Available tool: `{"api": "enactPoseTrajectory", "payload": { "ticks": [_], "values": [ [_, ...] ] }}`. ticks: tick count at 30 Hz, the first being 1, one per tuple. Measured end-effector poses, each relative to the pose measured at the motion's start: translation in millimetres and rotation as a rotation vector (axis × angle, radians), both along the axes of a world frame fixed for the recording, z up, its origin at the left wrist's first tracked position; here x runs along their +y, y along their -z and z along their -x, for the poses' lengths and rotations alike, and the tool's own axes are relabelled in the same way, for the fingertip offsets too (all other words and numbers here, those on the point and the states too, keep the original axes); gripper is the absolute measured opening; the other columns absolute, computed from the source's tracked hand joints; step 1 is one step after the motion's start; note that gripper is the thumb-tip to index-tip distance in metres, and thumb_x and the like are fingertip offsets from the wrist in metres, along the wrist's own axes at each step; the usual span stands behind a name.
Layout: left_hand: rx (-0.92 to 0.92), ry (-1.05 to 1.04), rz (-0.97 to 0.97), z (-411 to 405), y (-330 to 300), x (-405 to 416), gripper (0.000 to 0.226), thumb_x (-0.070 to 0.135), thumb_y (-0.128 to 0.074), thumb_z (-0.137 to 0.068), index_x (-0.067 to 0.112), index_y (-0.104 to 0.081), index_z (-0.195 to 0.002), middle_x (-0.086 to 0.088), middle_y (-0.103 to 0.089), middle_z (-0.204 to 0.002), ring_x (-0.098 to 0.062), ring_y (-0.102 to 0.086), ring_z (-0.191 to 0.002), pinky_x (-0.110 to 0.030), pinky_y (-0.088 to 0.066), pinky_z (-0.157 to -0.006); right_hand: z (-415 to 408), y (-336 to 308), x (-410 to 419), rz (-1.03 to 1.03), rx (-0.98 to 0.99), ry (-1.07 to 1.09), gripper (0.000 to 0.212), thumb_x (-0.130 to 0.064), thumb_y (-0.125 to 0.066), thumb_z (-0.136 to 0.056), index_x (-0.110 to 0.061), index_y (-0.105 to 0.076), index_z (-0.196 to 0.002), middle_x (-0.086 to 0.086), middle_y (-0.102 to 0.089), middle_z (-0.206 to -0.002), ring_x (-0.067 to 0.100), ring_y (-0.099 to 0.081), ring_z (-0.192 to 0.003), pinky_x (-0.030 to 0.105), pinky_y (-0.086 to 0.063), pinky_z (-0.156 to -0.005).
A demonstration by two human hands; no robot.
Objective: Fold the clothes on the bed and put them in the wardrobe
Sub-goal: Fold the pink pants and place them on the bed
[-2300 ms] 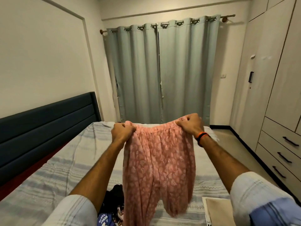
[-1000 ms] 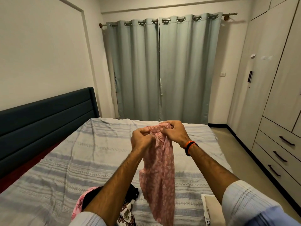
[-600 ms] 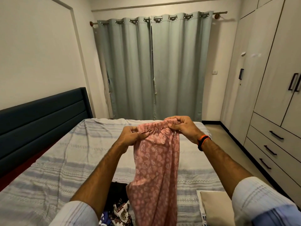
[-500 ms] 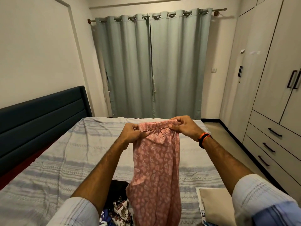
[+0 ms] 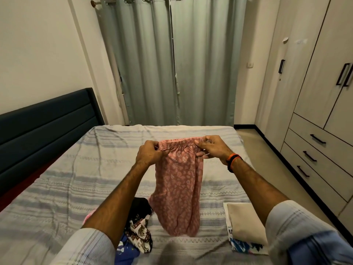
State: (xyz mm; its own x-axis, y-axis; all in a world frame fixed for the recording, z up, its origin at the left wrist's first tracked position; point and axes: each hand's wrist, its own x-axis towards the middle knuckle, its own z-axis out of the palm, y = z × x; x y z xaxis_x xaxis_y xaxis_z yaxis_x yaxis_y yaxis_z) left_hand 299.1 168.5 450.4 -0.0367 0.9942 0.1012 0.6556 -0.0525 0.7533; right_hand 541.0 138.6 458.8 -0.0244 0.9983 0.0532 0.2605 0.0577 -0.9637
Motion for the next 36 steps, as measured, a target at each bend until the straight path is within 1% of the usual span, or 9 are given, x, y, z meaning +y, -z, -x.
{"api": "enactPoseTrajectory", "payload": {
  "ticks": [3, 5, 8, 13, 19, 21, 25, 28, 36],
  "values": [
    [-0.055, 0.040, 0.075, -4.9, 0.1, -5.9, 0.031, 0.040, -0.074, -0.084, 0.015, -0.070, -0.102, -0.004, -0.070, -0.093, -0.024, -0.066, -0.080, -0.026, -0.050, -0.058, -12.2, 3.8, -0.7, 0.025, -0.014, -0.030, 0.026, -0.034, -0.067, -0.091, -0.009, -0.063, -0.089, 0.004, -0.070, -0.083, 0.016, -0.073, -0.068, 0.020, -0.054, -0.054],
    [-0.170, 0.072, 0.140, -7.3, -0.6, -9.4, 0.024, 0.030, -0.071, -0.089, 0.010, -0.070, -0.101, -0.005, -0.068, -0.085, -0.017, -0.062, -0.064, -0.020, -0.042, -0.044, -18.8, 4.0, 0.5, 0.042, -0.016, -0.054, 0.027, -0.035, -0.068, -0.090, -0.008, -0.065, -0.087, 0.002, -0.070, -0.079, 0.017, -0.073, -0.067, 0.020, -0.054, -0.052],
    [-0.327, 0.109, 0.246, -13.4, -1.6, -10.0, 0.017, 0.017, -0.067, -0.091, 0.002, -0.070, -0.098, -0.005, -0.070, -0.078, -0.008, -0.062, -0.049, -0.016, -0.039, -0.038, -28.6, 4.2, 8.8, 0.066, -0.011, -0.053, 0.029, -0.034, -0.069, -0.089, -0.006, -0.066, -0.087, 0.004, -0.070, -0.078, 0.016, -0.071, -0.063, 0.021, -0.053, -0.052],
    [-0.351, 0.116, 0.300, -19.6, -0.9, 13.1, 0.015, 0.014, -0.069, -0.090, 0.000, -0.067, -0.086, -0.003, -0.068, -0.062, -0.009, -0.061, -0.047, -0.020, -0.041, -0.044, -35.5, 9.6, 35.1, 0.079, -0.025, -0.014, 0.033, -0.032, -0.069, -0.089, 0.001, -0.067, -0.092, 0.012, -0.069, -0.083, 0.013, -0.070, -0.059, 0.021, -0.052, -0.052],
    [-0.354, 0.095, 0.309, -33.2, 15.0, 61.5, 0.016, 0.009, -0.065, -0.092, -0.007, -0.066, -0.093, -0.013, -0.071, -0.076, -0.017, -0.069, -0.054, -0.028, -0.059, -0.055, -29.8, 30.6, 83.8, 0.066, -0.045, 0.109, 0.035, -0.030, -0.067, -0.091, 0.003, -0.067, -0.101, 0.017, -0.074, -0.098, 0.016, -0.071, -0.064, 0.024, -0.056, -0.058],
    [-0.366, 0.086, 0.302, -36.1, 23.5, 82.3, 0.018, 0.010, -0.066, -0.092, -0.008, -0.066, -0.096, -0.017, -0.072, -0.083, -0.025, -0.071, -0.065, -0.039, -0.062, -0.070, -26.6, 37.8, 101.4, 0.055, -0.055, 0.141, 0.028, -0.029, -0.066, -0.093, -0.002, -0.067, -0.099, 0.016, -0.074, -0.099, 0.016, -0.071, -0.067, 0.027, -0.057, -0.062],
    [-0.318, 0.057, 0.173, -35.3, 28.5, 116.7, 0.021, 0.025, -0.072, -0.087, 0.006, -0.072, -0.096, -0.011, -0.073, -0.092, -0.028, -0.070, -0.087, -0.048, -0.058, -0.084, -21.1, 39.9, 132.4, 0.009, 0.011, 0.186, 0.019, -0.020, -0.063, -0.095, -0.002, -0.063, -0.098, 0.017, -0.071, -0.106, 0.019, -0.071, -0.082, 0.028, -0.061, -0.072],
    [-0.322, 0.029, 0.052, -34.2, 21.4, 138.5, 0.016, 0.031, -0.073, -0.086, 0.016, -0.072, -0.089, -0.005, -0.073, -0.093, -0.028, -0.069, -0.092, -0.050, -0.058, -0.085, -20.0, 32.6, 153.5, -0.097, -0.006, 0.209, 0.013, -0.022, -0.065, -0.094, -0.010, -0.065, -0.094, 0.013, -0.072, -0.105, 0.027, -0.070, -0.098, 0.043, -0.058, -0.089],
    [-0.288, 0.068, -0.081, -32.5, 8.3, 128.1, 0.020, 0.028, -0.068, -0.091, 0.014, -0.069, -0.105, -0.003, -0.072, -0.103, -0.023, -0.067, -0.095, -0.044, -0.057, -0.088, -20.5, 14.4, 131.6, -0.203, 0.041, 0.165, 0.024, -0.019, -0.062, -0.095, -0.004, -0.062, -0.114, 0.007, -0.070, -0.108, 0.012, -0.067, -0.095, 0.017, -0.055, -0.078]
  ]
}}
